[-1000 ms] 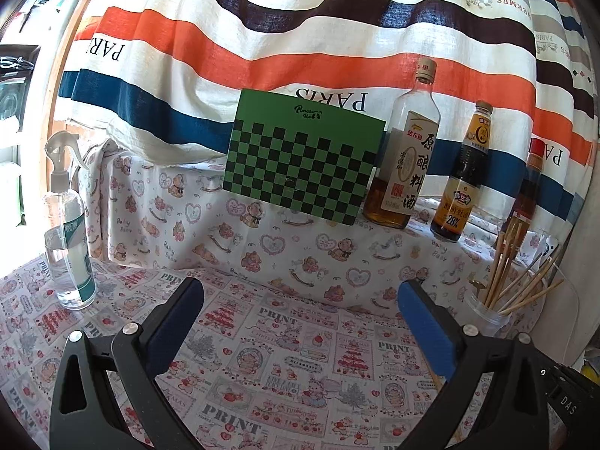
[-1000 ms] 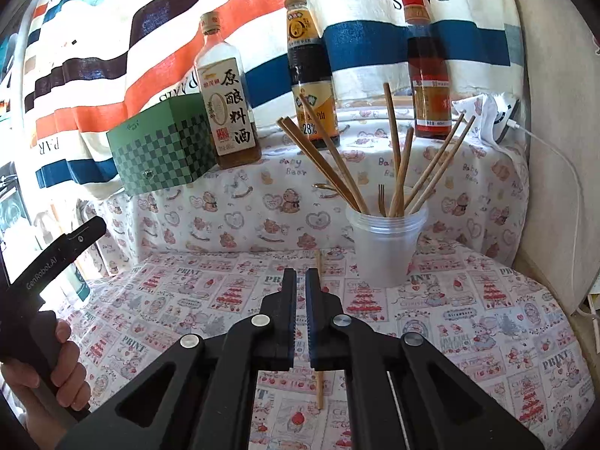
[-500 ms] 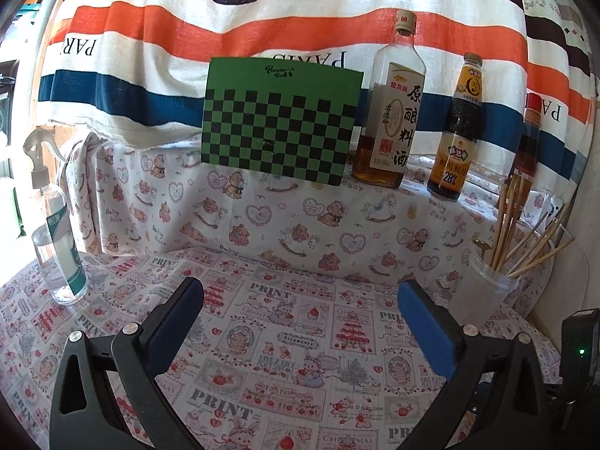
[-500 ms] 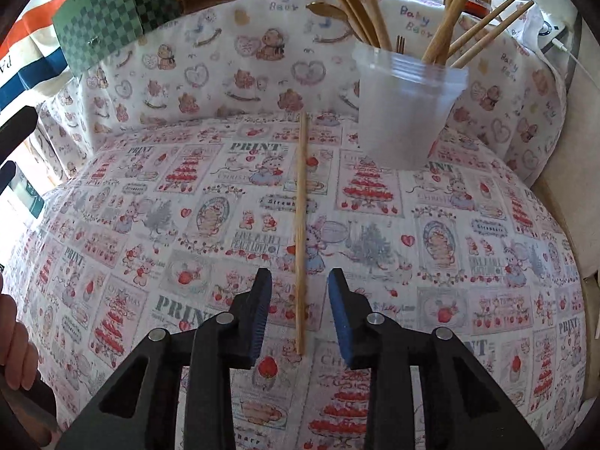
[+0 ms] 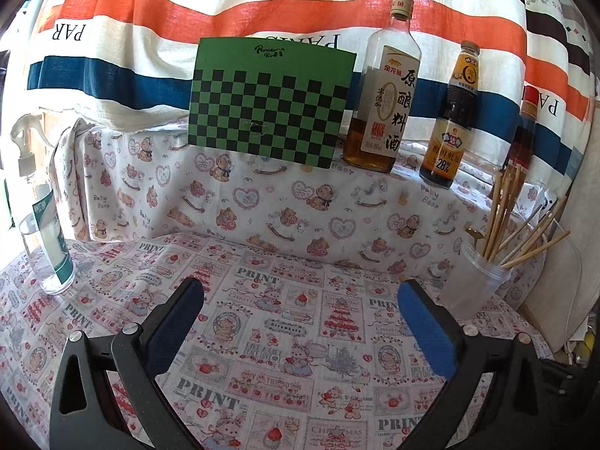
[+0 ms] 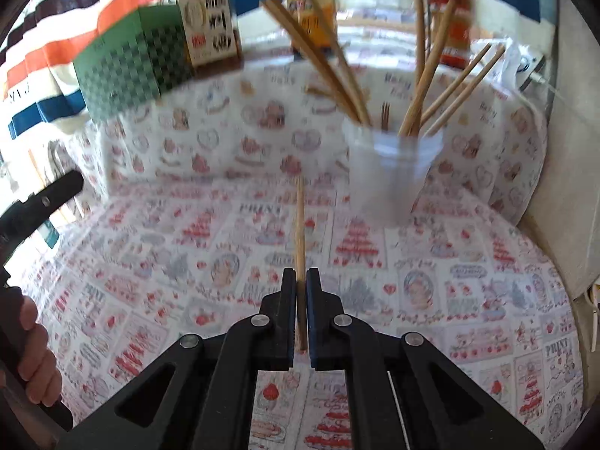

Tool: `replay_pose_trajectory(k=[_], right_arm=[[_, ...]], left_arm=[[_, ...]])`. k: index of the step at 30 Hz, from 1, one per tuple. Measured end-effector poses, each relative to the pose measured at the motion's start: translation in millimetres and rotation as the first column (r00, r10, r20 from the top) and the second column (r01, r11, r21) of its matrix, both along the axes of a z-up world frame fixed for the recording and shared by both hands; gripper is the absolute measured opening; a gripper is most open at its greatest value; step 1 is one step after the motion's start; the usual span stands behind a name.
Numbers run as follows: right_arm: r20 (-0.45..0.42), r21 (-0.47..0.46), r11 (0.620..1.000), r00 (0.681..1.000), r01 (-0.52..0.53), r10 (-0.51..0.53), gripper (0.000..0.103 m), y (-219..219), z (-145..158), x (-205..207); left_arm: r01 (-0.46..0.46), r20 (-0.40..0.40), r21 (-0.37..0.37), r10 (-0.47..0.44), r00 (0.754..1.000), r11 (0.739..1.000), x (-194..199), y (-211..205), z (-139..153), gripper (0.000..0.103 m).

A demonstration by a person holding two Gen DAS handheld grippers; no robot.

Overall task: Organize utensils
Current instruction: 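Grasp the last bamboo chopstick with the right gripper, then lift the chopstick upright and carry it over the cup with the right gripper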

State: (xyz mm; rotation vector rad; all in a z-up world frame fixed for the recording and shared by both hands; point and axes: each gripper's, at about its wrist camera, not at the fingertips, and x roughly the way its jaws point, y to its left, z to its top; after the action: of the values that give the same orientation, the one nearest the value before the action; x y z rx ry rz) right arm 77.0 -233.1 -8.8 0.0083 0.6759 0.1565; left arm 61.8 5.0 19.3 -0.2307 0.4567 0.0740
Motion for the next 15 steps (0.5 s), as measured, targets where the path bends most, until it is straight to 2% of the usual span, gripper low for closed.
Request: replay_pose_trajectory(k=[3,5,9,12,15], right_arm=[[0.133,0.023,0.997,0.988,0.07,-0.073,0.006,-12,22,-16],[0.198,0.065,0.995,0.976,0.077,-0.089,0.006,-22,35,-25],[0.228,0.178,0.982,0.969,0.056,-0.097,0.006,-41,46,-27],[0.225,0.199,0.975,0.963,0.103,-0.148,0.006,-49,50,-28],[0.253,0.231,0.971,0.96,0.063,-0.122,0.006,-52,55,-33]], left_arm=[[-0.019,0.008,-0.003,0.019,1.0,1.0,-1,4,1,0.103],[-0.016,0.007,-0.009,0.016,1.0,1.0,-1,5,1,0.103],[-0.016,0.016,-0.014,0.016,1.0,1.0,-3,5,2,0.103],[-0.003,0.019,-0.009,0.003,1.0,1.0,-4,2,3,0.103],[0.013,0.021,0.009,-0.013,1.0,1.0,-4,-2,4,0.103]])
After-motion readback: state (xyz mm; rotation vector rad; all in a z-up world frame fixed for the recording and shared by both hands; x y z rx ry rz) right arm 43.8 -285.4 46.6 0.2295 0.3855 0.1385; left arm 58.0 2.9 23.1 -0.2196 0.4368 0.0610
